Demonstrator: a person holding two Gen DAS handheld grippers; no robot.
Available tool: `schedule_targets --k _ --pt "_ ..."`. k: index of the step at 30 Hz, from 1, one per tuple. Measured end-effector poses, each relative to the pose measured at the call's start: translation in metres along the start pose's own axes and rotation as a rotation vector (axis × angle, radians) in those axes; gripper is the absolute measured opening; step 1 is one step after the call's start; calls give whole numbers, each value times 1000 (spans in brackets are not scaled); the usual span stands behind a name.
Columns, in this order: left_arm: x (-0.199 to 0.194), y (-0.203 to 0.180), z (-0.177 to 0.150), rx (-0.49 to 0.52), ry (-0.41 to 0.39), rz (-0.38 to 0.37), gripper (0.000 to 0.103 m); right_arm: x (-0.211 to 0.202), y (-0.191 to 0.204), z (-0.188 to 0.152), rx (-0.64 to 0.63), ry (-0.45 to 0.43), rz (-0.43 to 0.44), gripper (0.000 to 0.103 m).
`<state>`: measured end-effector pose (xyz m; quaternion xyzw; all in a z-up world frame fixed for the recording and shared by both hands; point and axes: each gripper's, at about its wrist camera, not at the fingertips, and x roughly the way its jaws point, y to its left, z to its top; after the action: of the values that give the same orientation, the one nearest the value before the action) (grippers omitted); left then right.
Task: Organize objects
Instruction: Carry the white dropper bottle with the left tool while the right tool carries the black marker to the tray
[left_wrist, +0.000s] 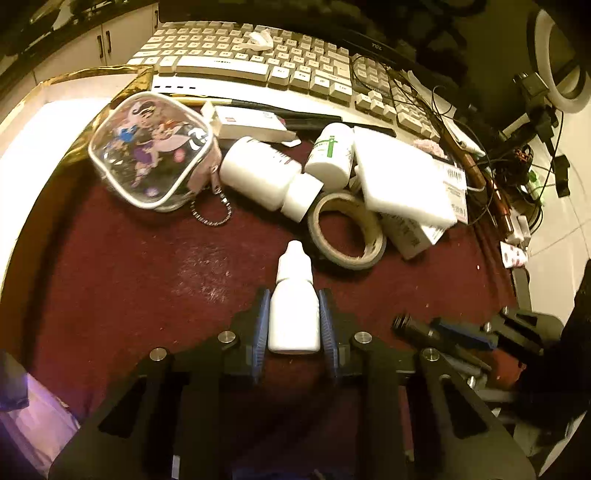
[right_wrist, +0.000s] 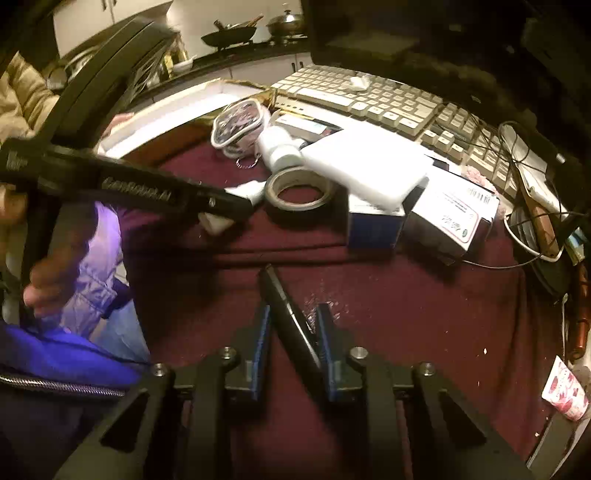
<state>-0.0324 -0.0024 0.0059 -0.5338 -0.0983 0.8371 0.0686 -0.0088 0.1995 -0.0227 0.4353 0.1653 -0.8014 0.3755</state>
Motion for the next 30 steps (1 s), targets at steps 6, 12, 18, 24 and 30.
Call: schedule_targets --k 6,12,18,24,30 --pt "-8 10 -13 -17 -13 -25 26 -9 -12 -11 52 16 -36 23" --pt "-7 -1 -17 40 -51 31 26 -15 -2 -22 110 -13 -53 23" --pt "-10 -3 -26 64 -76 61 26 -12 7 -16 165 -30 -45 13" --pt "-15 2 -34 66 -91 82 26 0 15 -2 251 -50 -21 13" --pt "-30 24 -36 5 -128 65 26 -2 19 12 321 -99 30 13"
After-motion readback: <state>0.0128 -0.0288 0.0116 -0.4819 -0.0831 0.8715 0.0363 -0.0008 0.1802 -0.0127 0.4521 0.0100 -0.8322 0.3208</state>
